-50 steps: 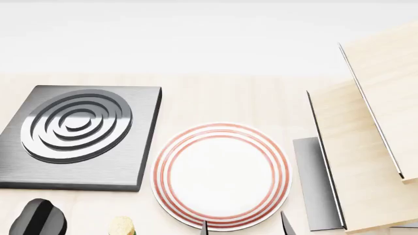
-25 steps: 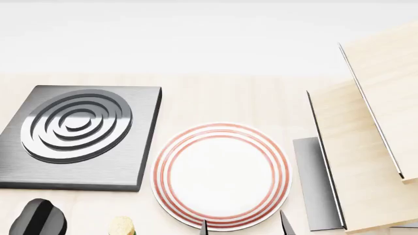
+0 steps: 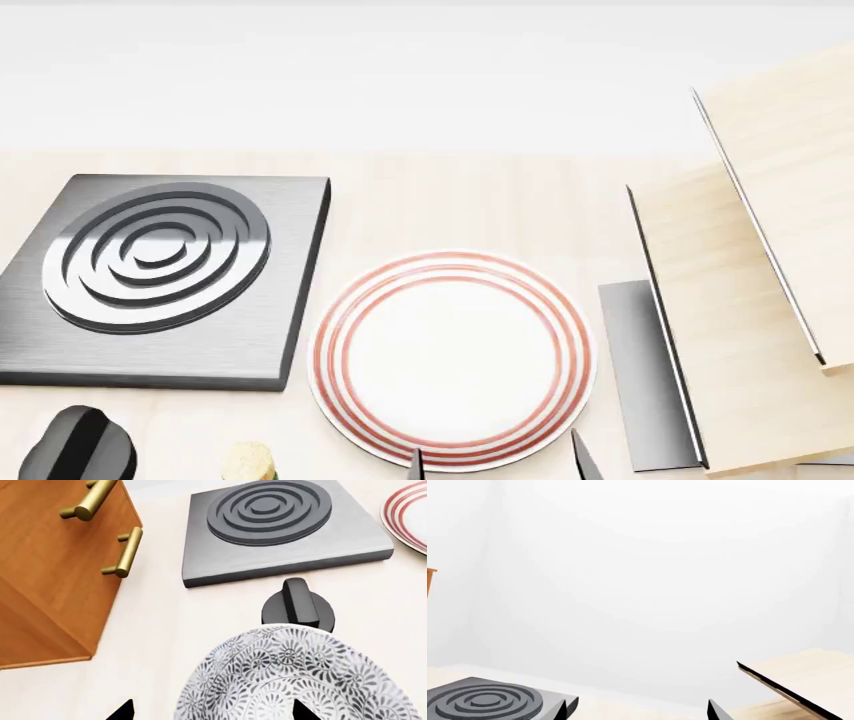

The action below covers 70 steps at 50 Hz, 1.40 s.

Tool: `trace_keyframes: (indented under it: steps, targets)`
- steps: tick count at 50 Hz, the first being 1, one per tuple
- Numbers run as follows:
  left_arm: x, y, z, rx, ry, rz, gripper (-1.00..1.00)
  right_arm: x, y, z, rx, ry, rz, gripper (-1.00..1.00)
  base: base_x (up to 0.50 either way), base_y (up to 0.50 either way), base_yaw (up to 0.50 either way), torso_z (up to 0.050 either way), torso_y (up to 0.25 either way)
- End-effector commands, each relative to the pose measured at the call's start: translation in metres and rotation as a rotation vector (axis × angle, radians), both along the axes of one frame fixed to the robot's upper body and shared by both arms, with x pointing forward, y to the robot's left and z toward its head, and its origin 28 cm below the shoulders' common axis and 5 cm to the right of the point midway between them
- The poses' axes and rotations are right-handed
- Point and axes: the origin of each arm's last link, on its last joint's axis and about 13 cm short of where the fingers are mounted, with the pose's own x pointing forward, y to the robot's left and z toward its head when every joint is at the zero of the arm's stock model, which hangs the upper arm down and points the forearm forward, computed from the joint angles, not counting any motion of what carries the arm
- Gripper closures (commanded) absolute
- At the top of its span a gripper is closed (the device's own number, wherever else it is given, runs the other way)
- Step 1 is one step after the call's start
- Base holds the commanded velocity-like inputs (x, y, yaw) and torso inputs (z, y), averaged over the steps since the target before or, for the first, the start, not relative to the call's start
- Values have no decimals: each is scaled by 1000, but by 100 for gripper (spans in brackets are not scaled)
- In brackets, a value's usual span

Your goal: Pick up the akita bowl and put it on the plate.

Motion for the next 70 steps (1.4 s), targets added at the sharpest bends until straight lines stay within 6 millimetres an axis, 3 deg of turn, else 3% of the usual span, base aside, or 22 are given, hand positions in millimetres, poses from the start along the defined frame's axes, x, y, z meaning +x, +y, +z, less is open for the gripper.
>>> trace_keyframes:
  steps: [1,70]
  targets:
    - [-3,1,-3,-3,16,2,-100,0,0,-1,-2,2,1,-100,0,0,0,0,0]
    - [-12,3,-23,-29,196,-30,-100,2,2,-6,-5,15,7,-100,0,0,0,0,0]
